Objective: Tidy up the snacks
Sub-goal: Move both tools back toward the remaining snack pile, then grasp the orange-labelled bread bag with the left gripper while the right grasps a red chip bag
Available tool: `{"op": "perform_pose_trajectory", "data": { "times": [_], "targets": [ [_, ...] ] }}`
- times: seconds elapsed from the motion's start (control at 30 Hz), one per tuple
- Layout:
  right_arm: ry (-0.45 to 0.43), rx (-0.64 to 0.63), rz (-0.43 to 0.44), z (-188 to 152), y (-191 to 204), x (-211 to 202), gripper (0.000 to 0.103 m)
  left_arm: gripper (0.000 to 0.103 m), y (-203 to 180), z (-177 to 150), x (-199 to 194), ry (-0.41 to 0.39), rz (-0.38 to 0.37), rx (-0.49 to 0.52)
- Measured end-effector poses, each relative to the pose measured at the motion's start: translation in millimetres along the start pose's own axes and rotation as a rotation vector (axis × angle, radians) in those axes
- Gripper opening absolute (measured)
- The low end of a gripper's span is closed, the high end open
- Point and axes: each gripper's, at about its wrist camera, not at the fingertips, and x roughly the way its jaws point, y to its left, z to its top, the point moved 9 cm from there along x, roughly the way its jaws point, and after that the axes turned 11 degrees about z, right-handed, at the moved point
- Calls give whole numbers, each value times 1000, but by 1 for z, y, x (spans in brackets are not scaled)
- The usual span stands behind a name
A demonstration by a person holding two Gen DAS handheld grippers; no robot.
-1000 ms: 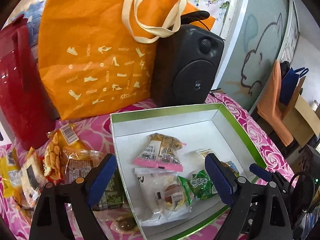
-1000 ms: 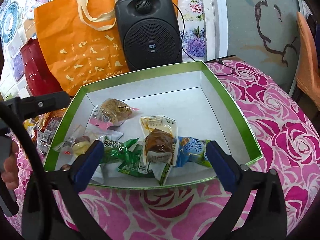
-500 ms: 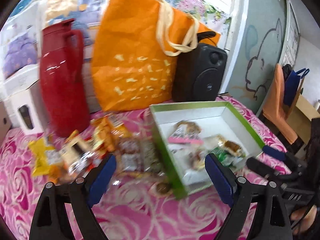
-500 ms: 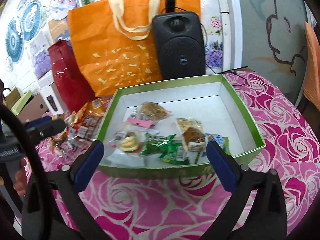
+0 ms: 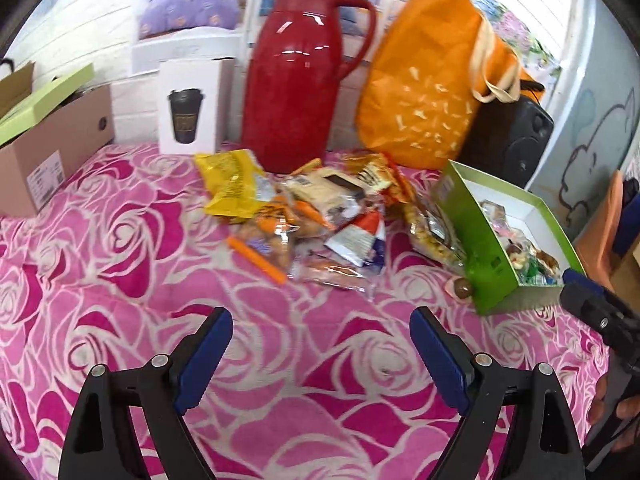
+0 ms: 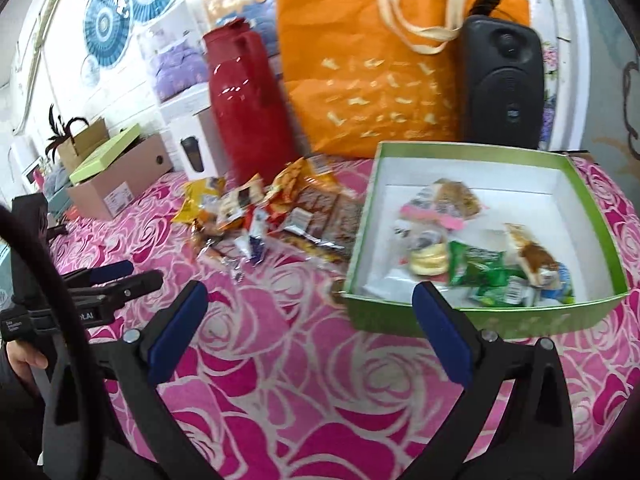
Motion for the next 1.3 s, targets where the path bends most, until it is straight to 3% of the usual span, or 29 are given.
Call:
{"op": "perform_pose_trajectory", "data": {
  "times": [0.1,0.27,0.4,0.47,0.53,0.67,0.93,1.07,1.13,1.3],
  "targets": [
    [27,-12,19,0,14,22,101,92,14,3,0,-4,-9,-32],
    [90,-66,14,1,33,59,82,92,26,10,4,-14,-14,-29],
    [141,-87,38,-2,45,88,74,90,31,20,13,-9,-20,-15],
    [162,-93,58,-2,51,102,63,81,33,26,21,-4,-19,6],
    [182,-84,86,-1,58,116,58,75,33,32,29,6,-20,25],
    [198,-27,123,3,58,141,58,71,33,45,50,25,-10,50],
    [217,67,63,8,30,174,57,69,23,55,97,100,-48,51],
    [214,117,67,4,18,183,44,63,20,49,108,127,-72,42],
    [208,123,64,4,16,182,41,57,20,46,112,125,-47,73],
    [202,127,64,4,17,179,36,57,24,49,114,142,-58,30]
  ]
}}
